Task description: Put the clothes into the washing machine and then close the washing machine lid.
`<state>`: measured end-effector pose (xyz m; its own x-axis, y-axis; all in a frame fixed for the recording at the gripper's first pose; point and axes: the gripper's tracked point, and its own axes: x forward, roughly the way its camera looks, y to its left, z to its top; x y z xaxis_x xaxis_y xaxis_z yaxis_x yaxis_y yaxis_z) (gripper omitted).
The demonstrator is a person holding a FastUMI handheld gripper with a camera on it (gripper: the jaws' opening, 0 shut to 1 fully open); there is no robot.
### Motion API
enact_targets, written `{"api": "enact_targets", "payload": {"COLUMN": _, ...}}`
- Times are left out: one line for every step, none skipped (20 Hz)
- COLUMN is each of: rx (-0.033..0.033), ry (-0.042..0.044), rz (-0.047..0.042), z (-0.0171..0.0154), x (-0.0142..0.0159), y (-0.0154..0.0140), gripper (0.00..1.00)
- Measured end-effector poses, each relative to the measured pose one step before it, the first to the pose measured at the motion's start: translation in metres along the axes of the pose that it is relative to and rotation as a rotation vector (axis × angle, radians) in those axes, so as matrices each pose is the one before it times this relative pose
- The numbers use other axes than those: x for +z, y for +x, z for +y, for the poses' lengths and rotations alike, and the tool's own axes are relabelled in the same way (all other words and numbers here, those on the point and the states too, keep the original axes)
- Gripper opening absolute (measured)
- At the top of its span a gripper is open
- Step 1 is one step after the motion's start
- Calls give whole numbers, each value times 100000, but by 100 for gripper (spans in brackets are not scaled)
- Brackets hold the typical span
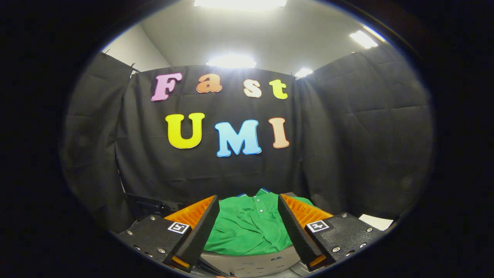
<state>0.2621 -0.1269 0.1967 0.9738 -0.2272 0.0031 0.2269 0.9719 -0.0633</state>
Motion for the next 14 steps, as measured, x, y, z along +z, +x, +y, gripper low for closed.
{"api": "enact_targets", "payload": {"rx": -241, "ry": 50, "rz": 2029, "z": -550, "x": -262, "y": 1039, "gripper": 94}}
{"api": "enact_targets", "payload": {"rx": -654, "ry": -639, "rz": 2226, "z": -664, "x": -325, "y": 986, "gripper": 95}}
{"api": "enact_targets", "payload": {"rx": -513, "ry": -1002, "rz": 2098, "z": -685, "x": -277, "y": 1085, "gripper": 95}}
{"api": "enact_targets", "payload": {"rx": 85, "ry": -1041, "rz": 1924, "z": -486, "x": -405, "y": 941, "gripper": 95}}
{"api": "enact_targets", "payload": {"rx": 145, "ry": -874, "rz": 1907, "z": -362, "x": -755, "y": 866, "gripper": 94}}
{"api": "enact_targets", "payload": {"rx": 51, "ry": -757, "rz": 2361, "z": -316, "x": -590, "y": 928, "gripper": 95}}
{"api": "enact_targets", "payload": {"rx": 272, "ry": -756, "rz": 2750, "z": -275, "x": -832, "y": 1096, "gripper": 94}}
{"api": "enact_targets", "payload": {"rx": 329, "ry": -530, "rz": 2488, "z": -199, "x": -602, "y": 873, "gripper": 94}}
{"api": "enact_targets", "payload": {"rx": 339, "ry": -408, "rz": 2642, "z": -232, "x": -787, "y": 906, "gripper": 95}}
{"api": "enact_targets", "payload": {"rx": 343, "ry": -433, "rz": 2449, "z": -147, "x": -727, "y": 771, "gripper": 95}}
{"api": "enact_targets", "payload": {"rx": 335, "ry": -249, "rz": 2349, "z": -45, "x": -658, "y": 767, "gripper": 95}}
{"api": "enact_targets", "payload": {"rx": 742, "ry": -11, "rz": 2745, "z": 64, "x": -368, "y": 837, "gripper": 95}}
{"api": "enact_targets", "payload": {"rx": 732, "ry": -375, "rz": 2189, "z": 180, "x": -465, "y": 762, "gripper": 95}}
{"api": "enact_targets", "payload": {"rx": 585, "ry": -357, "rz": 1367, "z": 106, "x": -225, "y": 487, "gripper": 95}}
